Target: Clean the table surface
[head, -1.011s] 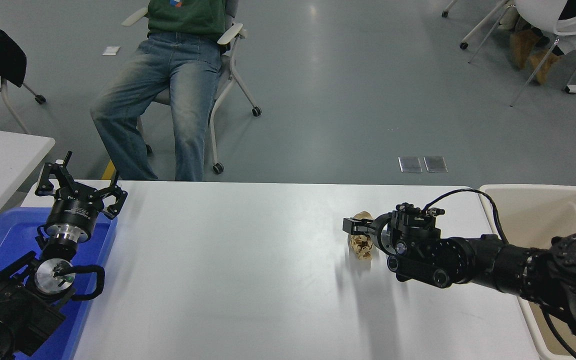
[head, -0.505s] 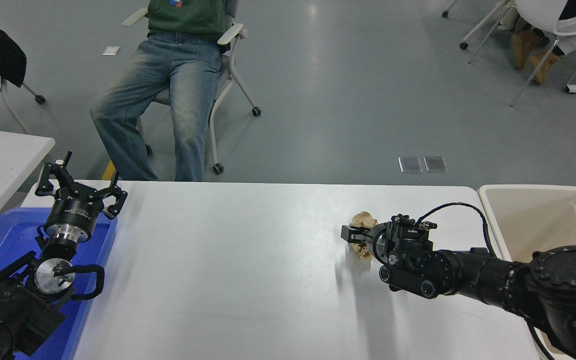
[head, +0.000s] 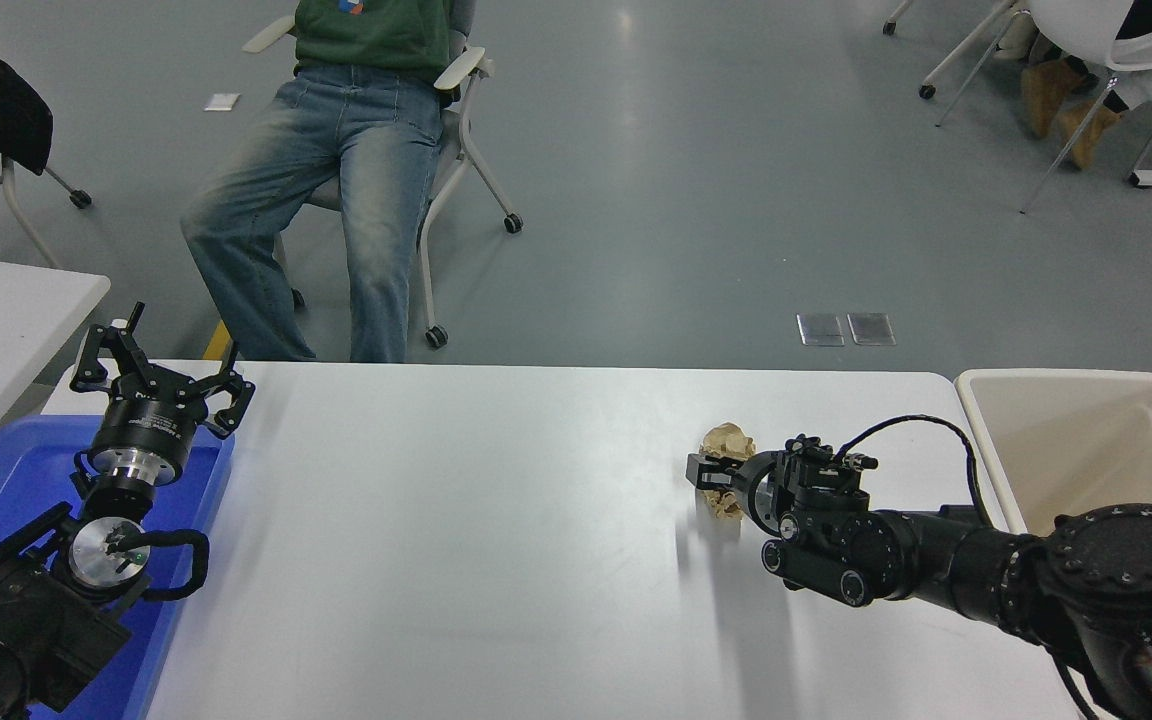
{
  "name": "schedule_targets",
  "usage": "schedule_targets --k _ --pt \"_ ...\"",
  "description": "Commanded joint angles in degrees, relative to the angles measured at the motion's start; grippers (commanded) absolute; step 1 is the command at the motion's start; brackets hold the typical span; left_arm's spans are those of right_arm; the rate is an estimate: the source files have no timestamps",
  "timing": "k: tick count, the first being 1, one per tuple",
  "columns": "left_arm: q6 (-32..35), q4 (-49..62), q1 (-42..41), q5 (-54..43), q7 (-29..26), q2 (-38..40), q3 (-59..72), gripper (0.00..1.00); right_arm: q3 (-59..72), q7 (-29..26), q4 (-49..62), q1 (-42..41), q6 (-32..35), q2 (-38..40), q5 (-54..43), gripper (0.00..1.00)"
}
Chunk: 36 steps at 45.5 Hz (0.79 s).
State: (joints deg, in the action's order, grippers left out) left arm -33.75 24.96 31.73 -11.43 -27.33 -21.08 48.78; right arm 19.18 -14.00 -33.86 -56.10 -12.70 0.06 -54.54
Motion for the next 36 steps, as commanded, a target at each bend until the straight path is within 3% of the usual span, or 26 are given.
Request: schedule_targets --k 1,11,36 --pt "0.0 0.0 0.0 0.0 0.0 0.0 0.0 1.0 0.4 2.1 0.1 -0.5 0.1 -0.1 0.0 0.0" --pt "0.0 0.0 0.0 0.0 0.0 0.0 0.0 1.0 -1.0 3.5 -1.3 -2.3 2.1 1.0 0.5 0.0" --pt "0.0 0.0 0.0 0.0 0.0 0.0 0.0 1.0 -5.0 9.3 -31.8 -9.4 5.0 22.0 1.7 0.0"
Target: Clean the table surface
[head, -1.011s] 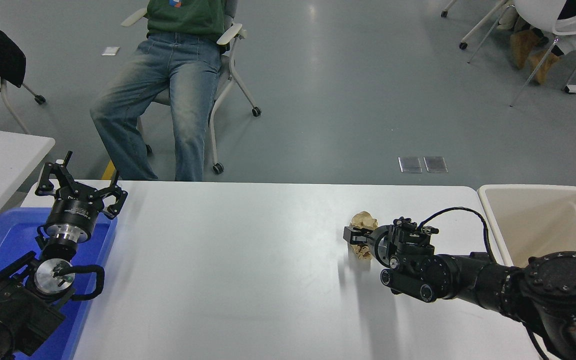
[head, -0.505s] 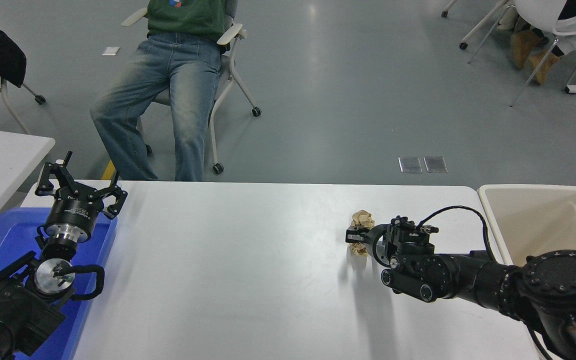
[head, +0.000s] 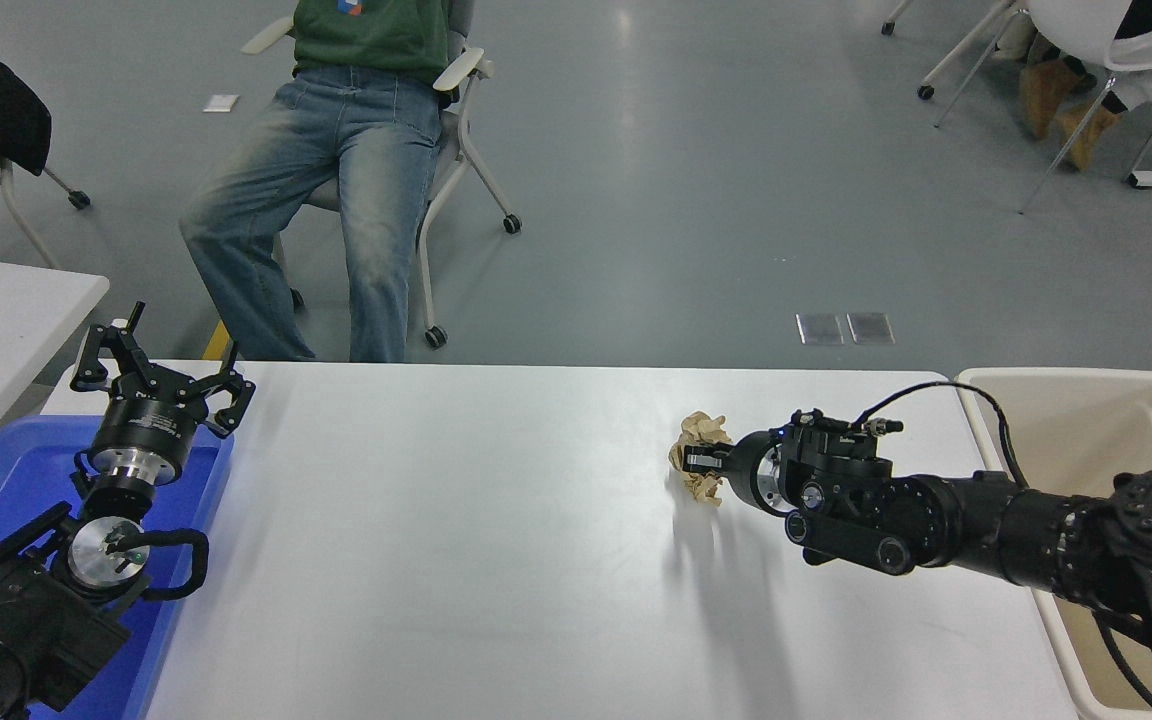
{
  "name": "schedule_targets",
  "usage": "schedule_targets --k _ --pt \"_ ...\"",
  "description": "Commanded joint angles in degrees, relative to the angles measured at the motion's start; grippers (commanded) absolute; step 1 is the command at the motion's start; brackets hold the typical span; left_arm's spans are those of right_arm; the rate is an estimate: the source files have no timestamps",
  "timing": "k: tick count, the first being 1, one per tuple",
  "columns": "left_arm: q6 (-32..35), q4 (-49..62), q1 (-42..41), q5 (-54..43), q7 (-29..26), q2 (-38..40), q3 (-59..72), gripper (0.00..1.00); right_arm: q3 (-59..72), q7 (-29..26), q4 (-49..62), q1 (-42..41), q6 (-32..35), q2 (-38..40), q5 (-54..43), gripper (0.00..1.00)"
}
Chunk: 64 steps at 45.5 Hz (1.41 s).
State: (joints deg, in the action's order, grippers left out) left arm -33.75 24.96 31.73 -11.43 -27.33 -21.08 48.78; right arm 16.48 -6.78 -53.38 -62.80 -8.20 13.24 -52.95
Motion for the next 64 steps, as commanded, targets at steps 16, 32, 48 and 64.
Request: schedule_targets --k 16,32,48,64 --pt "0.0 0.0 0.0 0.0 0.0 0.0 0.0 1.0 -9.0 4.2 -24.1 -2.9 0.4 22.8 0.1 0.0" --pt "0.0 0.0 0.0 0.0 0.0 0.0 0.0 1.0 -11.6 14.0 -29.0 -2.3 1.1 36.1 0.2 0.0" --pt "0.0 0.0 0.0 0.0 0.0 0.0 0.0 1.0 -11.9 38.5 -29.5 0.2 3.9 47.1 7.1 0.0" --pt "0.0 0.0 0.0 0.0 0.0 0.0 0.0 1.0 -12.2 44.0 -27.0 2.6 10.0 54.9 22.3 0.0"
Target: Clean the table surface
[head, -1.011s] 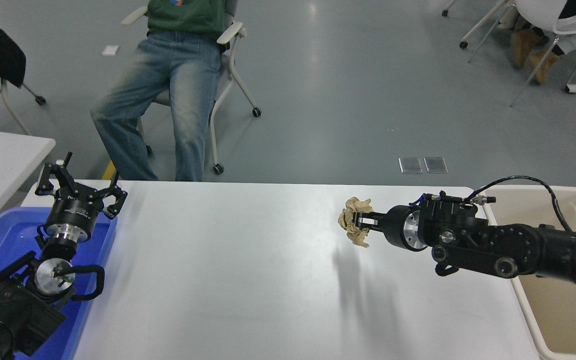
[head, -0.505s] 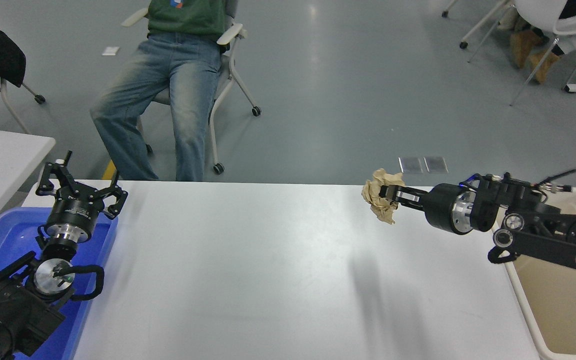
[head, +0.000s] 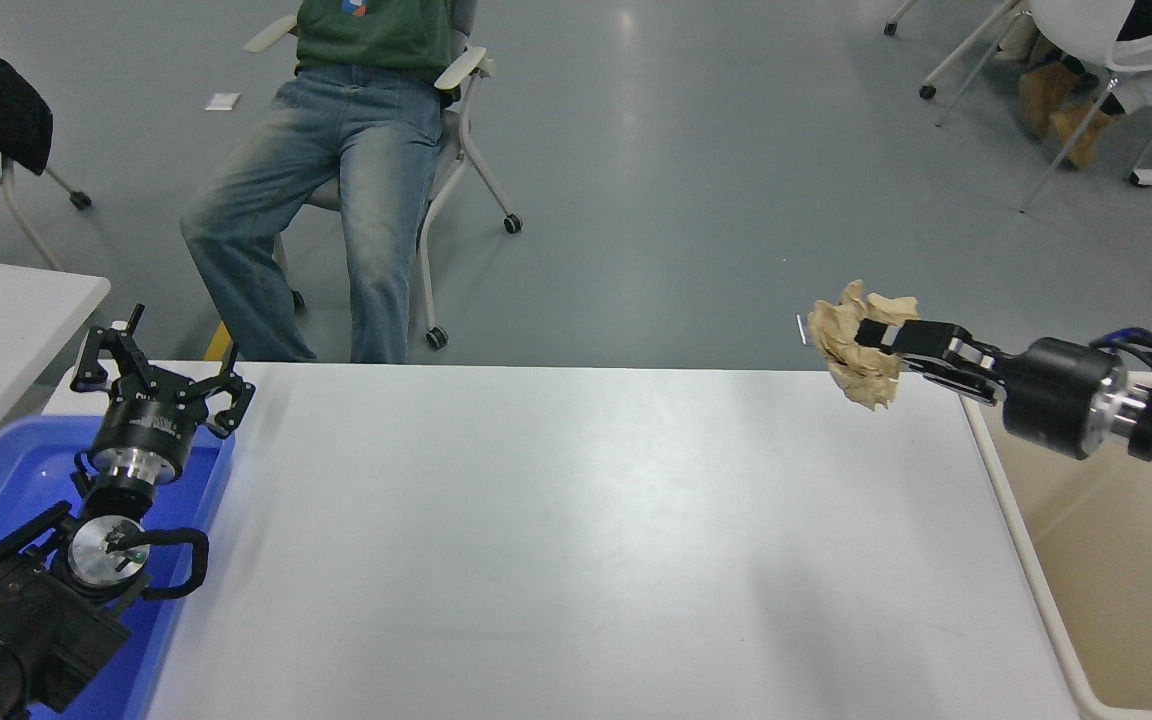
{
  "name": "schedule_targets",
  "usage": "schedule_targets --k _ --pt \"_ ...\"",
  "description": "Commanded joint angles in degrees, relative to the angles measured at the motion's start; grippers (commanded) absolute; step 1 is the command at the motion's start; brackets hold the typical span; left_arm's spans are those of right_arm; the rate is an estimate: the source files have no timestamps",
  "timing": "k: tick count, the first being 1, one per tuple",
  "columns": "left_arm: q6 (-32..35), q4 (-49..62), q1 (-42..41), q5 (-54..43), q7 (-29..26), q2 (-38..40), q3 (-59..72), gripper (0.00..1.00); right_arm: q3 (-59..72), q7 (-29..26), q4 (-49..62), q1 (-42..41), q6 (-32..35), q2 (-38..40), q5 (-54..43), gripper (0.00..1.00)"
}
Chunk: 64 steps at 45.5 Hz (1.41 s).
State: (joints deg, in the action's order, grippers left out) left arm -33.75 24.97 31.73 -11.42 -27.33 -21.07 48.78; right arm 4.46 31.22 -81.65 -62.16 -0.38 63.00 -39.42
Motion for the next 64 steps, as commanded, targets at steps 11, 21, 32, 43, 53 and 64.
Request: schedule_targets --k 11,21,32,43,53,64 --pt "0.0 0.0 0.0 0.0 0.0 0.0 0.0 1.0 -0.1 6.7 11.2 5.3 2.9 5.4 19.5 0.0" --pt "0.0 0.0 0.0 0.0 0.0 0.0 0.0 1.0 -0.1 6.7 19.4 9.1 6.0 4.6 28.0 0.0" --pt "0.0 0.0 0.0 0.0 0.1 0.0 0.0 1.0 -0.1 6.7 30.1 16.5 10.2 0.8 33.7 0.0" --pt "0.0 0.0 0.0 0.0 0.0 0.0 0.0 1.0 -0.1 5.8 42.7 24.3 10.8 -7.4 36.2 0.0" --pt "0.0 0.0 0.0 0.0 0.0 0.0 0.0 1.0 -0.1 2.6 54.3 28.0 10.8 -16.1 37.7 0.0" --pt "0.0 0.0 0.0 0.0 0.0 0.0 0.0 1.0 -0.1 -1.2 70.5 29.6 11.3 -26.6 37.6 0.0"
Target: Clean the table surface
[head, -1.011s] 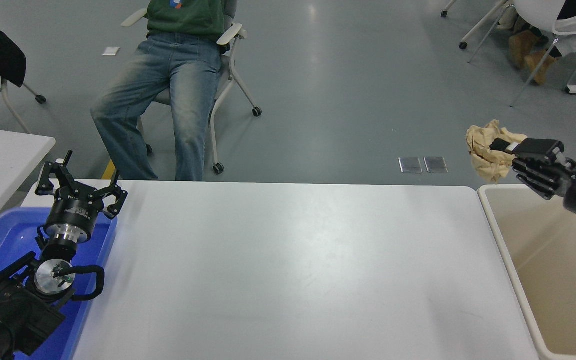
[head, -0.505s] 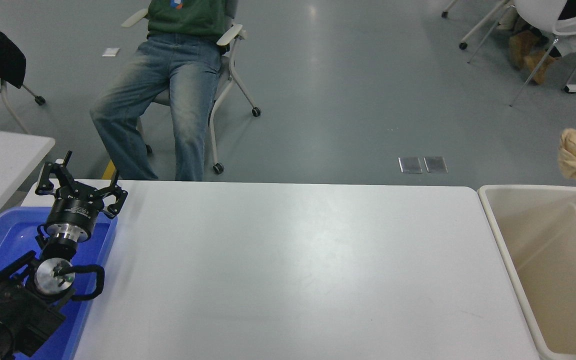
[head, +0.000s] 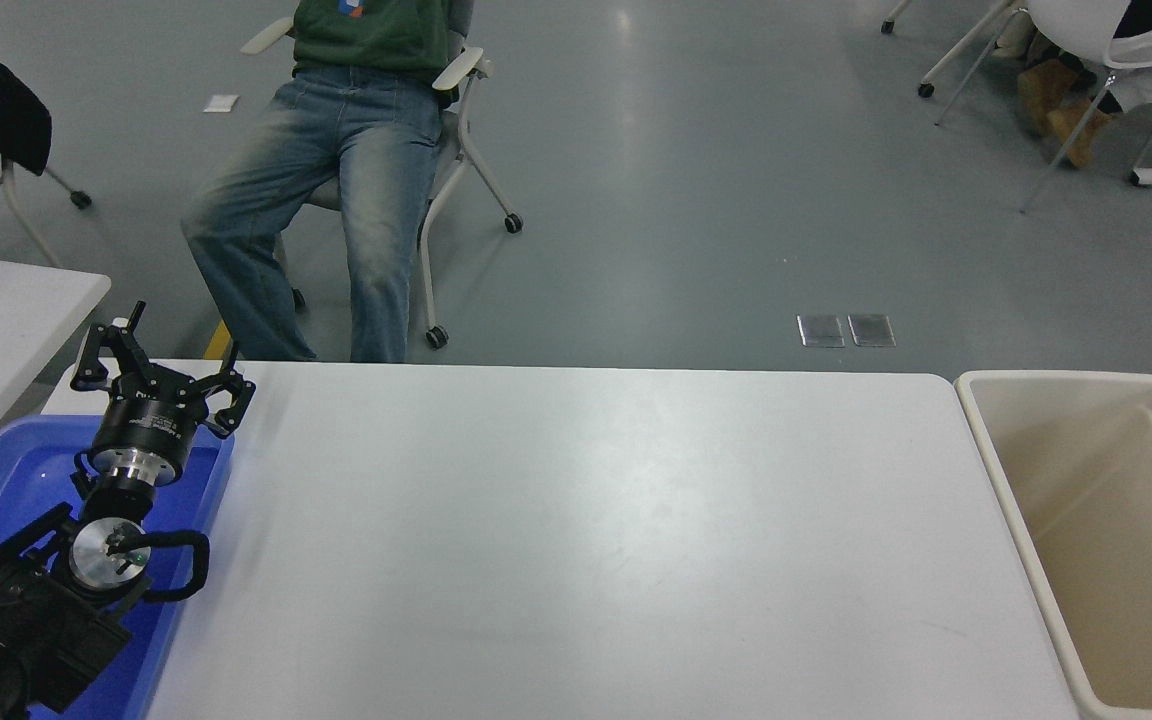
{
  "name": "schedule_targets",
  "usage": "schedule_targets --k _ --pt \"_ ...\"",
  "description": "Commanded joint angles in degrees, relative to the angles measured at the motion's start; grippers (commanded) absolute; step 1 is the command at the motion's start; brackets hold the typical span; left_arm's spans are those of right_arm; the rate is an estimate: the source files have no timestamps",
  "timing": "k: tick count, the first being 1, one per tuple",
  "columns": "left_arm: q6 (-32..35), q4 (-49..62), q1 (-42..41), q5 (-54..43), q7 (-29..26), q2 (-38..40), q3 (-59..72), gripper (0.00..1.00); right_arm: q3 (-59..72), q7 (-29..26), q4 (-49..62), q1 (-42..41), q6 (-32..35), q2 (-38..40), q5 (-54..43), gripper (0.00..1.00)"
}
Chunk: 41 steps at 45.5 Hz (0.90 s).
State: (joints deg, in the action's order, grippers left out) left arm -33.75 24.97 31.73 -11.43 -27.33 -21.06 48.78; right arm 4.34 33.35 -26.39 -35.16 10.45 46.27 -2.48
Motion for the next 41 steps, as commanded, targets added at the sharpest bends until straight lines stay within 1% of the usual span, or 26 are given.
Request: schedule_targets --k 1,6,11,16,17,21,35,41 --pt "0.0 0.0 0.0 0.0 0.0 0.0 0.0 1.0 0.1 -3.6 16.6 2.6 0.4 -10.8 0.6 0.0" --pt "0.0 0.0 0.0 0.0 0.0 0.1 0.0 1.0 0.1 -5.4 23.5 2.7 0.4 -15.0 0.3 0.0" --pt "0.0 0.0 0.0 0.0 0.0 0.1 0.0 1.0 0.1 -7.2 26.6 2.7 -0.5 -17.6 0.2 0.0" --pt "0.0 0.0 0.0 0.0 0.0 0.0 0.0 1.0 0.1 -8.1 27.1 2.7 -3.4 -19.1 0.2 0.0" --pt "0.0 0.0 0.0 0.0 0.0 0.0 0.0 1.0 0.1 -8.7 27.1 2.7 -5.7 -19.8 0.2 0.0" --pt "0.0 0.0 0.0 0.0 0.0 0.0 0.0 1.0 0.0 -10.0 27.1 2.7 -9.5 -21.0 0.4 0.0" --pt "0.0 0.0 0.0 0.0 0.0 0.0 0.0 1.0 0.1 -12.3 27.1 2.7 -16.7 -24.6 0.2 0.0" --pt "0.0 0.0 0.0 0.0 0.0 0.0 0.0 1.0 0.7 -12.3 27.1 2.6 -19.3 -25.4 -0.2 0.0"
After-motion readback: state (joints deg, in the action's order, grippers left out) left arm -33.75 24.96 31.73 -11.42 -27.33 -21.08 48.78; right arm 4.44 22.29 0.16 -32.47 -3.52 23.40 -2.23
